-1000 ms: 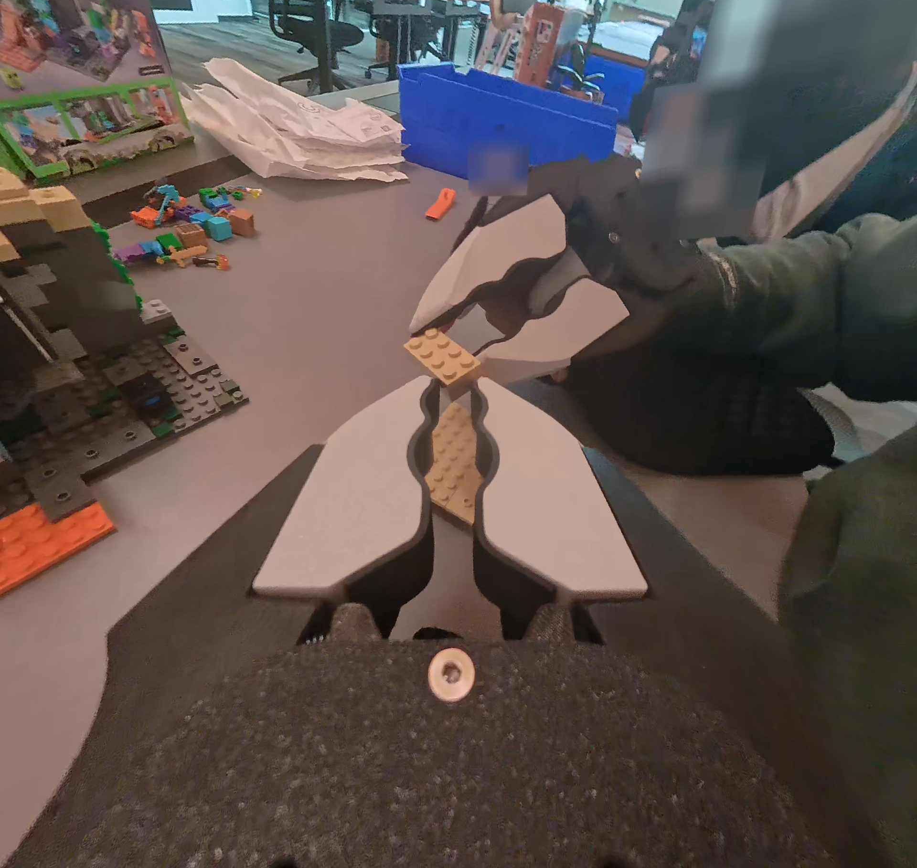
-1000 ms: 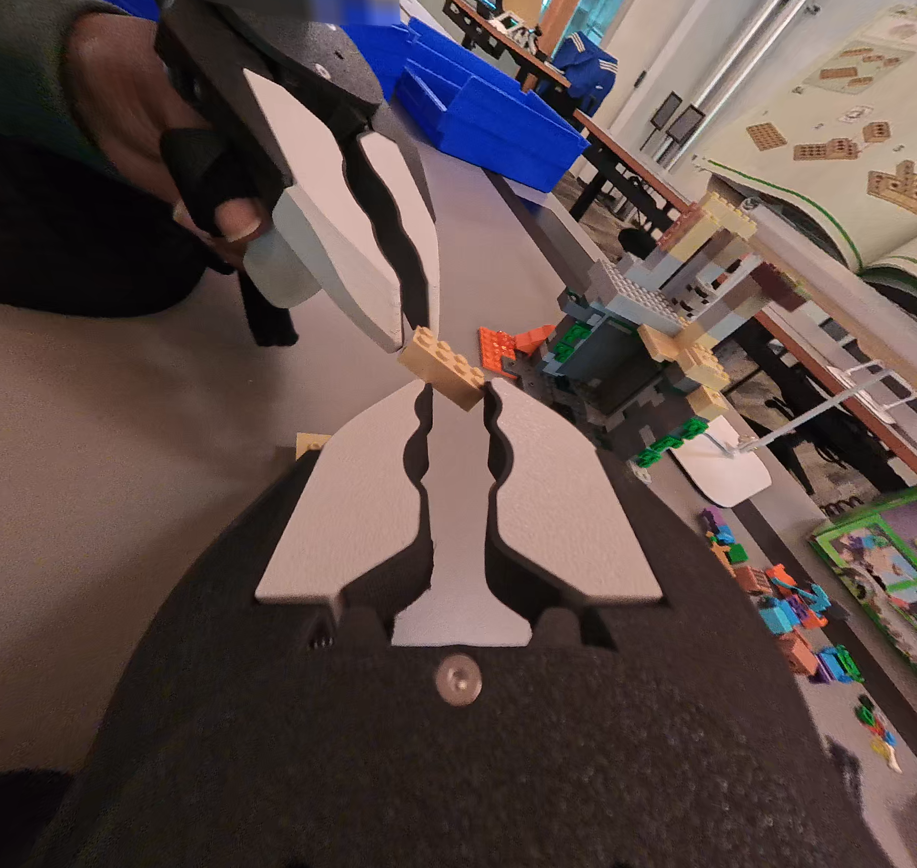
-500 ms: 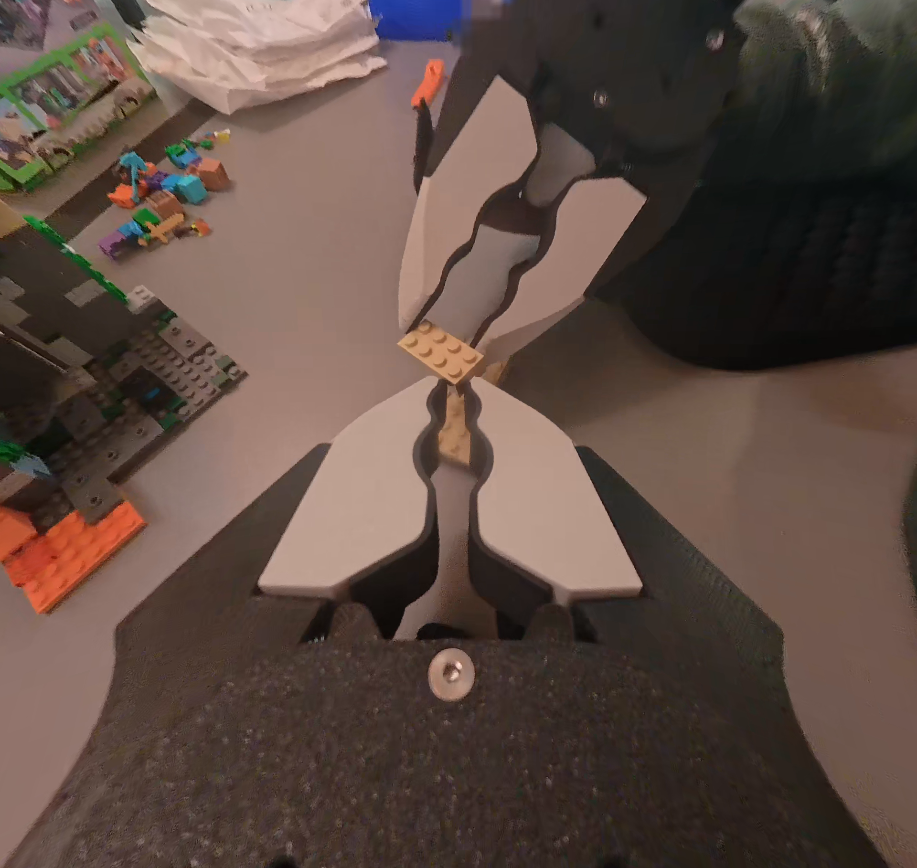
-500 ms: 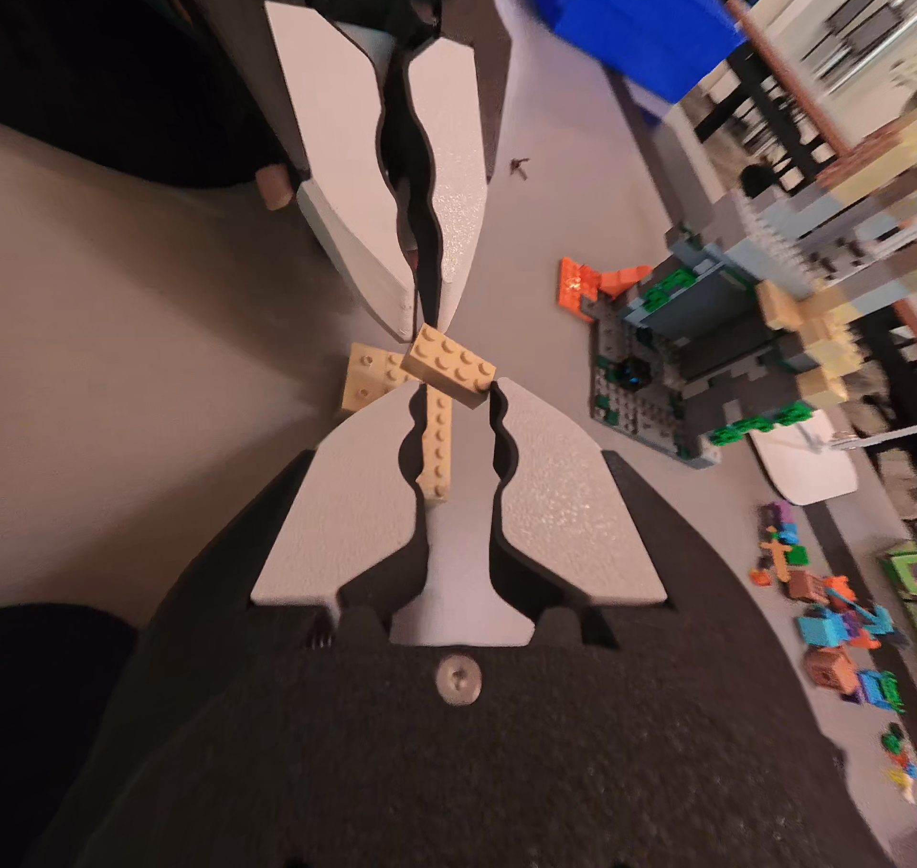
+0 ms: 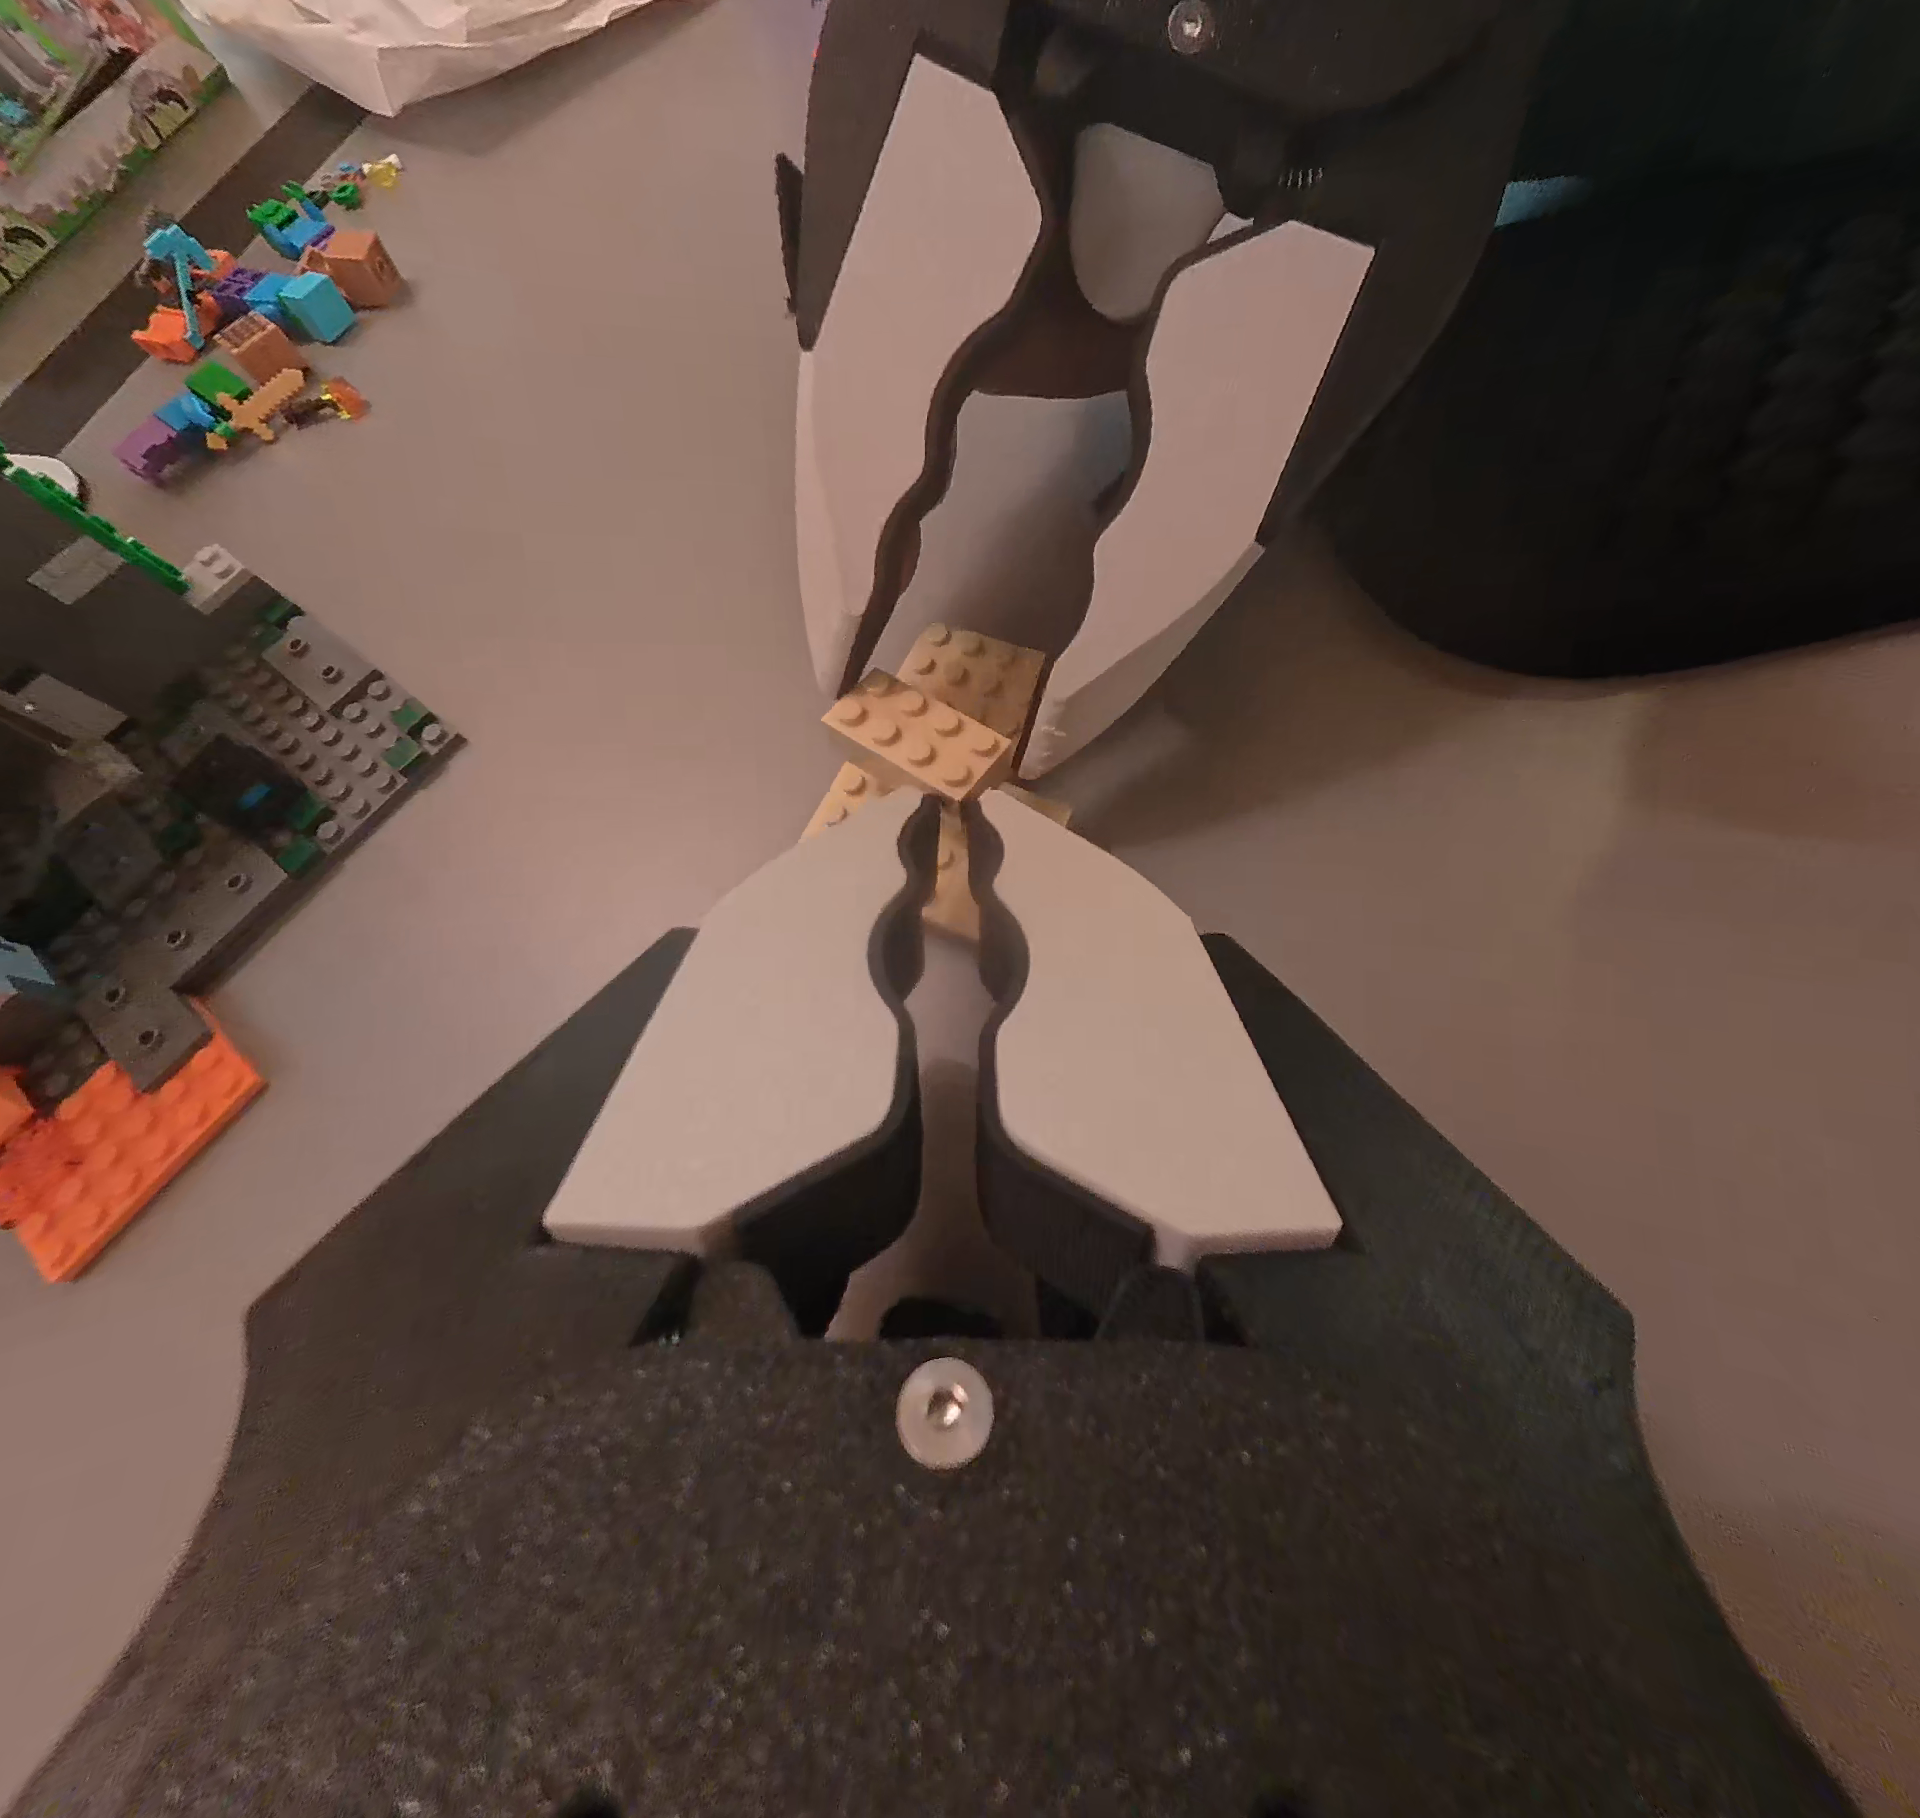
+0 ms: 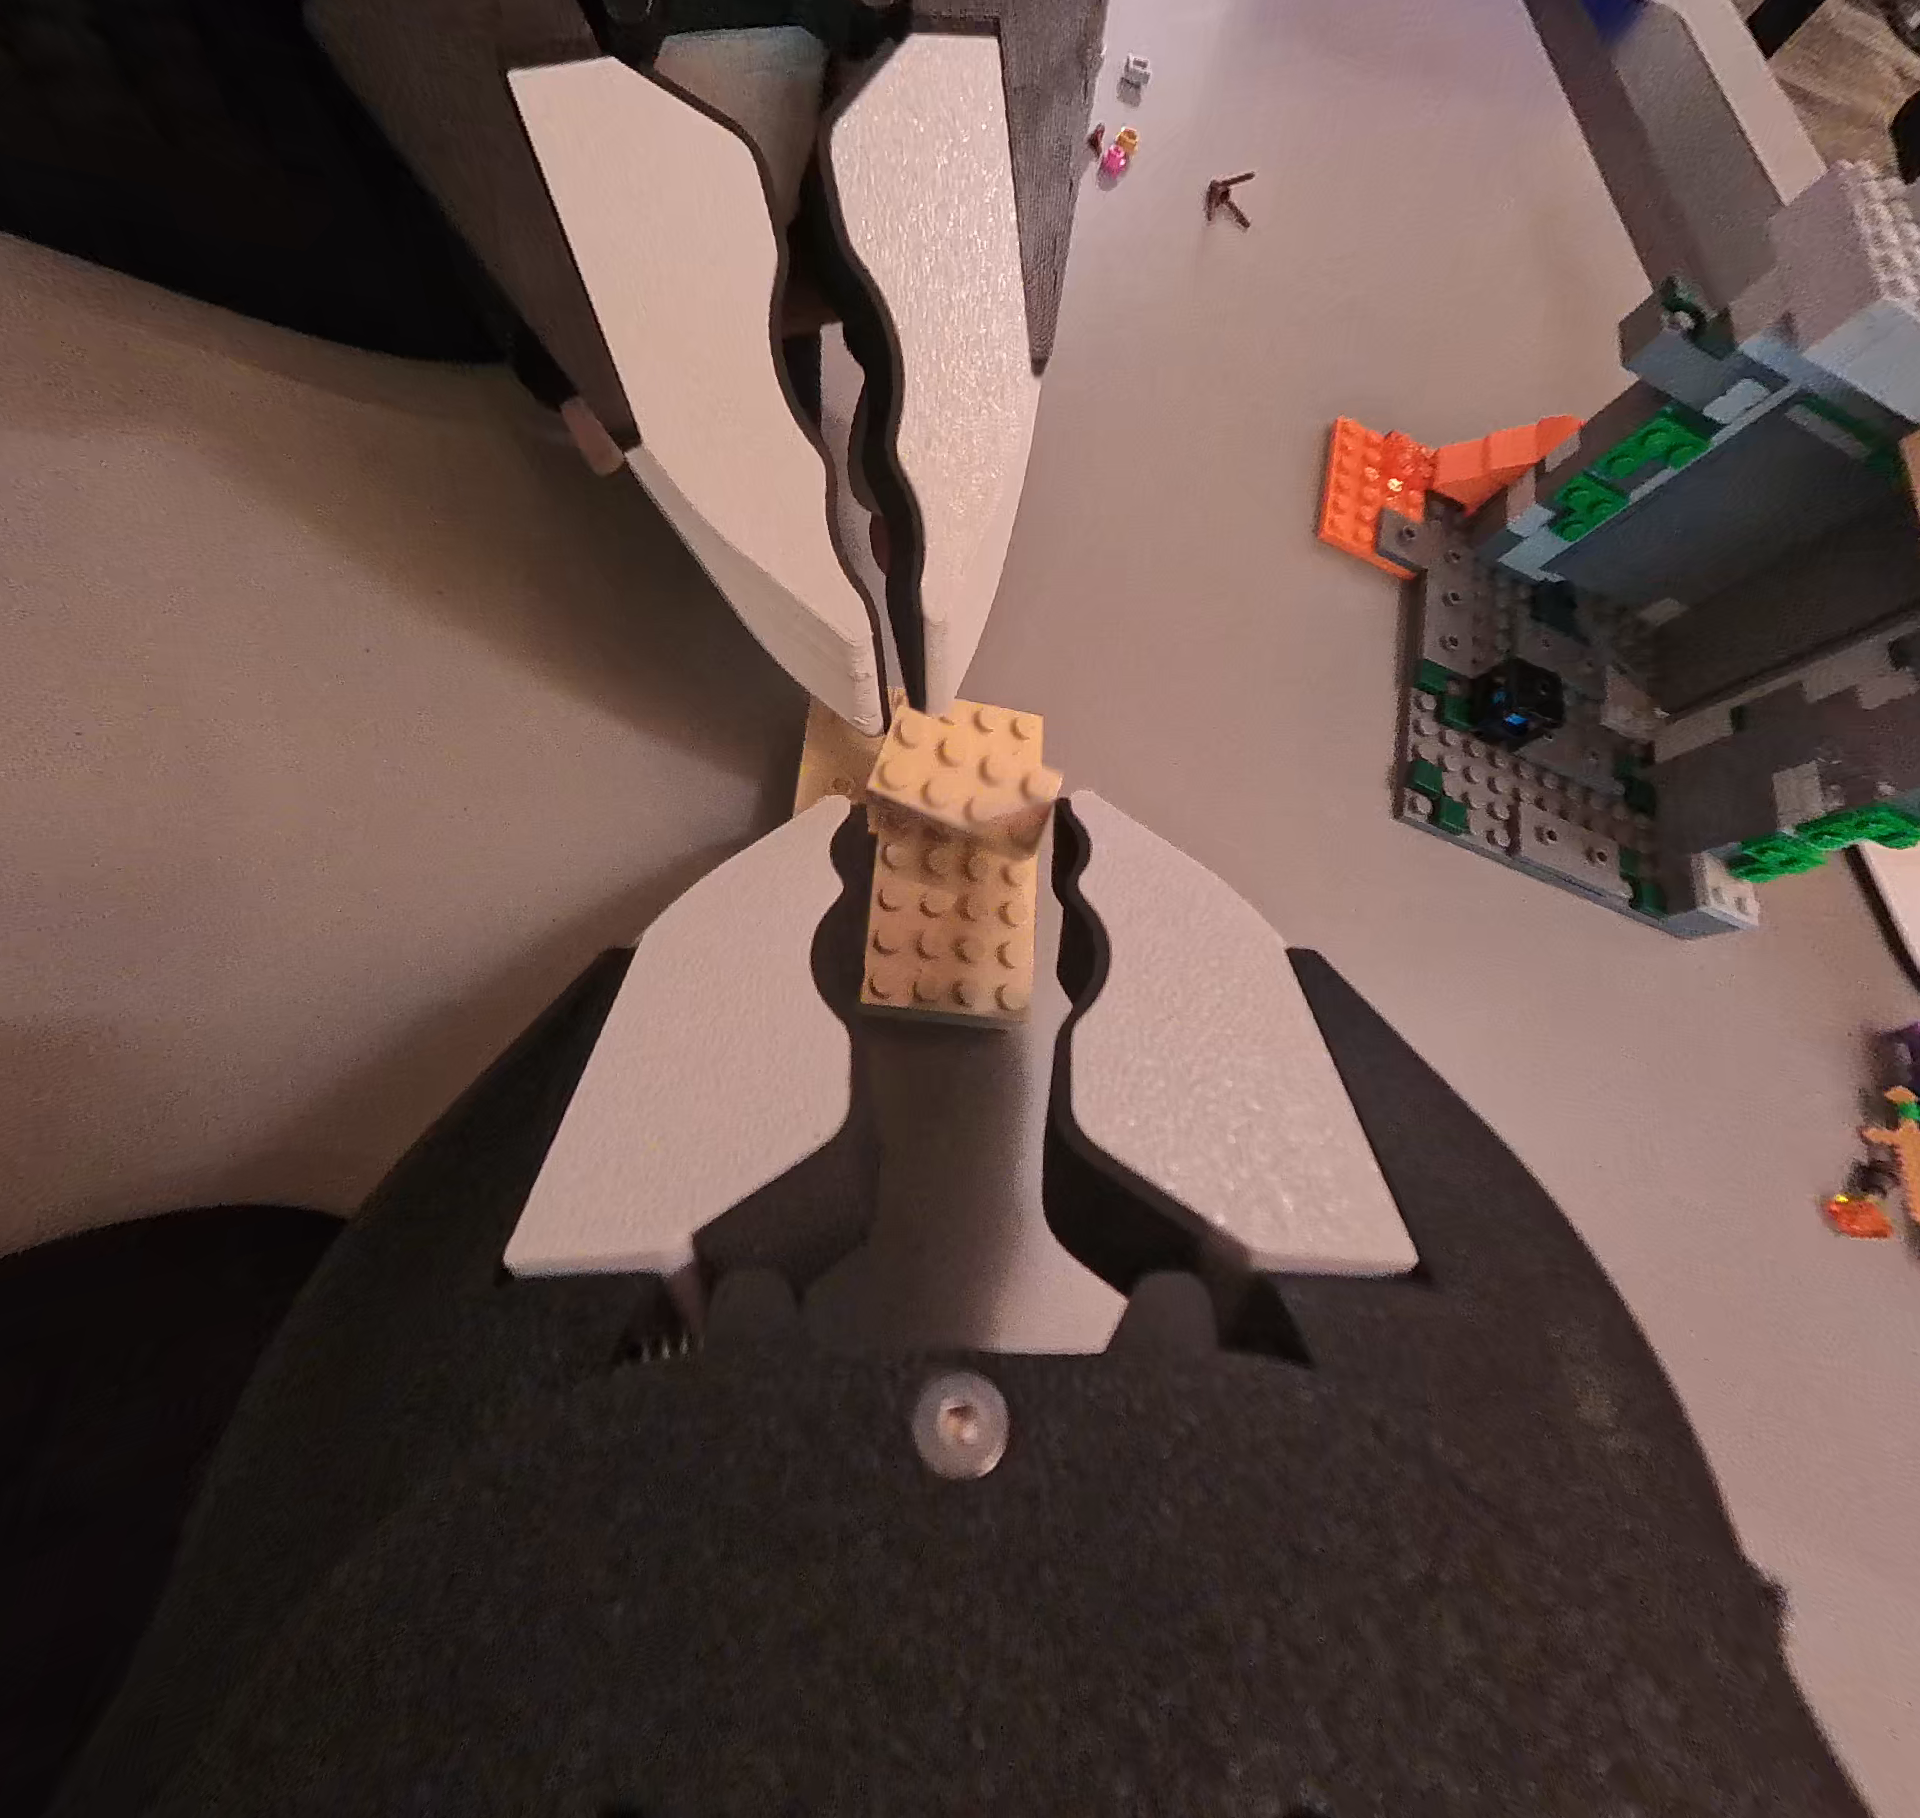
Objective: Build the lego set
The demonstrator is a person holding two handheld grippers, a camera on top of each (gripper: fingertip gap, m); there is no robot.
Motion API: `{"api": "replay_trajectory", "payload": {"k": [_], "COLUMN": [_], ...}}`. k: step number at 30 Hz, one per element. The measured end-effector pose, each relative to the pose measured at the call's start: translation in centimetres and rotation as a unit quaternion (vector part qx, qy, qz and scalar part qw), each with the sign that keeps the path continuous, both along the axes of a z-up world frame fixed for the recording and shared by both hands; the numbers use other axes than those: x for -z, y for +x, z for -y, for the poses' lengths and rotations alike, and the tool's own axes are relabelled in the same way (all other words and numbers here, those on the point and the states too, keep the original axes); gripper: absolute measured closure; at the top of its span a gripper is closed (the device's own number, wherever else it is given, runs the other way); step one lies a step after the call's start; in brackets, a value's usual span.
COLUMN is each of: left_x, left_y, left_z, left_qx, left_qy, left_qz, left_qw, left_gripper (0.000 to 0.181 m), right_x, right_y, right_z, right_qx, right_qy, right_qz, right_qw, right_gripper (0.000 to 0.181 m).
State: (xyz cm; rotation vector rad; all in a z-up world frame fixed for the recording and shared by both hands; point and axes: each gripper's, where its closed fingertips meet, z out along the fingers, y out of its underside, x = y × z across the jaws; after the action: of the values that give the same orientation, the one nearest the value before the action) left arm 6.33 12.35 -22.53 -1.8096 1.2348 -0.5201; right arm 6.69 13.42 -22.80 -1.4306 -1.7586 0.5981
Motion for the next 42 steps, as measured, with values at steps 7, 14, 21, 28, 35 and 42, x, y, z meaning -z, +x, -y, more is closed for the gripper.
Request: {"api": "replay_trajectory", "payload": {"k": [7, 14, 21, 28, 35, 42], "left_x": [0.5, 0.5, 0.6, 0.1, -0.2, 0.2], "left_y": [-0.1, -0.2, -0.2, -0.2, -2.0, -2.0], "left_z": [0.0, 0.1, 0.1, 0.1, -1.1, -1.0], "left_qx": [0.003, 0.004, 0.005, 0.016, -0.010, -0.008], "left_qy": [0.003, 0.002, 0.002, 0.004, 0.013, 0.019], "left_qz": [-0.017, -0.017, -0.017, -0.005, -0.004, -0.018], "left_qw": [1.000, 1.000, 1.000, 1.000, 1.000, 1.000], "left_gripper": [0.178, 0.178, 0.178, 0.177, 0.178, 0.178], "right_x": [0.4, 0.0, -0.2, -0.2, 0.0, 0.1], "right_y": [-0.1, 0.2, -0.4, -0.3, -0.4, -0.5], "right_z": [-0.2, 0.4, 0.0, -0.3, -0.4, -0.4], "right_qx": [0.008, 0.017, 0.067, 0.037, 0.000, -0.016], "right_qy": [0.001, -0.068, -0.098, -0.101, -0.091, -0.082], "right_qz": [0.011, 0.012, 0.015, 0.050, 0.125, 0.170], "right_qw": [1.000, 0.997, 0.993, 0.993, 0.988, 0.982], "right_gripper": [0.147, 0.141, 0.148, 0.150, 0.149, 0.149]}}
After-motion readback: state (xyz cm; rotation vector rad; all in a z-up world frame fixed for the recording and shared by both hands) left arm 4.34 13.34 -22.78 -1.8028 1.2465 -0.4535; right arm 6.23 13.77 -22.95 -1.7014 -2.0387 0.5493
